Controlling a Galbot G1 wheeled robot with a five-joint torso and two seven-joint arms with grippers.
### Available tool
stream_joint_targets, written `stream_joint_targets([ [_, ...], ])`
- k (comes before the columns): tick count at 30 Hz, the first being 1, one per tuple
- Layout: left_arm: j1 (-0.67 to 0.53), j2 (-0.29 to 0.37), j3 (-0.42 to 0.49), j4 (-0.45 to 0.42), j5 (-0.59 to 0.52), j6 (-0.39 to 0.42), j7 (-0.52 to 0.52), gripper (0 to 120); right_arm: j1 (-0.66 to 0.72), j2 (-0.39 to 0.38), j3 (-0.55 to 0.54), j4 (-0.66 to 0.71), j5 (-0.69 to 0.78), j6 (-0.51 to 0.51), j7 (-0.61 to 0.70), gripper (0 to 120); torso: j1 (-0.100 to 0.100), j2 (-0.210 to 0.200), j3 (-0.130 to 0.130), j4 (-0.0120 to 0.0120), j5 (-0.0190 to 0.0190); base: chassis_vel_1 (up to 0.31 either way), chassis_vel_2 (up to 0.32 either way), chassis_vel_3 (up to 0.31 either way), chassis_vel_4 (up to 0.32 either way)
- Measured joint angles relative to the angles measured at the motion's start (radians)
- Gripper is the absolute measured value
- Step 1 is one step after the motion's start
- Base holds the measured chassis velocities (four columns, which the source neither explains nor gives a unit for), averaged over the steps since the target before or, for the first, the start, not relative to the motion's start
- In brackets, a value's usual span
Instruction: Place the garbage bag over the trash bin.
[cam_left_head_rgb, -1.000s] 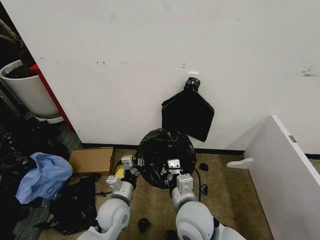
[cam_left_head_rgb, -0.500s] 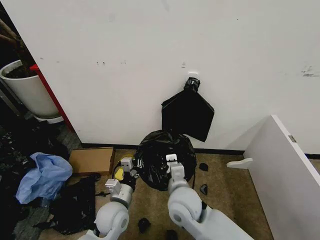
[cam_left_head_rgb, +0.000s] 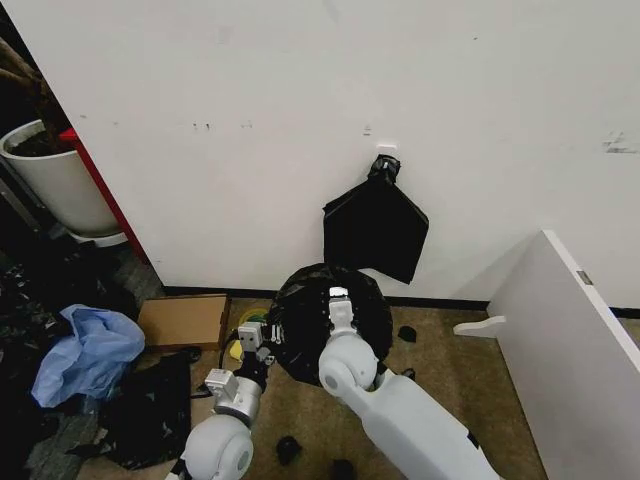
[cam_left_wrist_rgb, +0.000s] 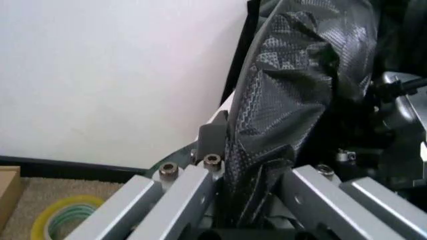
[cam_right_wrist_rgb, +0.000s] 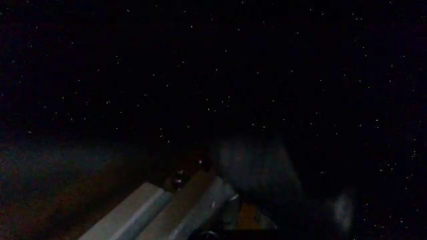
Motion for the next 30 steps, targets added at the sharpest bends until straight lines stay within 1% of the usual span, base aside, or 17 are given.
stream_joint_targets([
  [3, -0.009, -0.004, 0.000, 0.007, 0.000, 0.000, -0.001, 1, -0.029, -0.020, -0.002, 0.058, -0.009, -0.001, 0.000, 0, 0.000, 0.000, 0.000, -0.0002, 0.0001, 0.000, 0.000, 0.000, 0.000],
  [4, -0.009, -0.004, 0.000, 0.007, 0.000, 0.000, -0.001, 1, -0.029, -0.020, -0.002, 0.058, -0.009, -0.001, 0.000, 0, 0.000, 0.000, 0.000, -0.0002, 0.0001, 0.000, 0.000, 0.000, 0.000],
  [6, -0.015, -0.007, 0.000, 0.017, -0.001, 0.000, -0.002, 1, -0.052, -0.039, -0.007, 0.110, -0.016, -0.001, -0.008, 0, 0.000, 0.000, 0.000, -0.0002, 0.0001, 0.000, 0.000, 0.000, 0.000],
  [10, -0.026, -0.014, 0.002, 0.039, -0.001, 0.000, -0.003, 1, -0.102, -0.082, -0.020, 0.206, -0.031, 0.004, -0.061, 0, 0.000, 0.000, 0.000, -0.0004, 0.0000, 0.000, 0.000, 0.000, 0.000],
  [13, -0.025, -0.014, 0.003, 0.040, -0.001, -0.002, 0.002, 1, -0.103, -0.080, -0.021, 0.207, -0.025, 0.001, -0.064, 0, 0.000, 0.000, 0.000, -0.0004, 0.0000, 0.000, 0.000, 0.000, 0.000],
  [14, -0.023, -0.014, 0.002, 0.040, -0.001, -0.005, 0.005, 1, -0.098, -0.075, -0.021, 0.198, -0.020, -0.001, -0.064, 0, 0.000, 0.000, 0.000, -0.0005, 0.0000, 0.000, 0.000, 0.000, 0.000],
  [18, 0.003, -0.005, -0.007, 0.019, -0.001, -0.023, 0.017, 1, -0.012, -0.006, -0.011, 0.065, -0.004, -0.001, -0.045, 0, 0.000, 0.000, 0.000, -0.0001, -0.0001, 0.000, 0.000, 0.000, 0.000],
  [20, 0.007, -0.004, -0.008, 0.016, -0.001, -0.026, 0.018, 1, 0.002, 0.004, -0.011, 0.047, -0.002, -0.002, -0.038, 0, 0.000, 0.000, 0.000, 0.0000, 0.0000, 0.000, 0.000, 0.000, 0.000],
  [23, 0.026, -0.004, -0.012, -0.005, -0.001, -0.033, 0.022, 1, 0.047, 0.035, -0.019, -0.035, -0.018, -0.004, -0.017, 0, 0.000, 0.000, 0.000, 0.0001, -0.0001, 0.000, 0.000, 0.000, 0.000],
  [26, 0.045, -0.005, -0.015, -0.022, 0.004, -0.033, 0.022, 1, 0.063, 0.046, -0.020, -0.089, -0.057, 0.000, -0.013, 0, 0.000, 0.000, 0.000, 0.0000, -0.0001, 0.000, 0.000, 0.000, 0.000],
  [30, 0.067, -0.004, -0.016, -0.042, 0.018, -0.033, 0.024, 1, 0.069, 0.041, -0.018, -0.134, -0.108, 0.005, -0.014, 0, 0.000, 0.000, 0.000, 0.0000, 0.0000, 0.000, 0.000, 0.000, 0.000],
])
